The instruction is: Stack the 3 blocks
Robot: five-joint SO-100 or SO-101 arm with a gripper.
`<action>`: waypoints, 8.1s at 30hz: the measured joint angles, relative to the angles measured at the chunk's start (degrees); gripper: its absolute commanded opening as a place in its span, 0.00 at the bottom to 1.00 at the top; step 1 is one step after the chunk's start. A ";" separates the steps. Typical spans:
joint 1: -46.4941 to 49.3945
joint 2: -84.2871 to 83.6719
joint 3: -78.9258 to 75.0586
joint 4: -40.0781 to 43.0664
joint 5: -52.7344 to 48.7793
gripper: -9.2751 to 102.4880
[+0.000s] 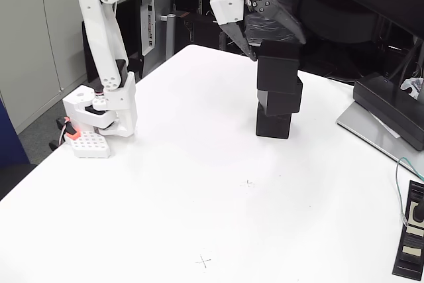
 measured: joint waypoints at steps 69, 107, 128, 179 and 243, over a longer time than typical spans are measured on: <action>25.31 62.40 15.73 0.62 0.00 0.08; 18.54 87.36 93.43 -40.87 5.54 0.07; 18.54 87.54 97.56 -48.08 5.80 0.08; 19.07 87.54 97.56 -48.08 5.98 0.08; 19.07 87.54 97.56 -48.08 5.98 0.08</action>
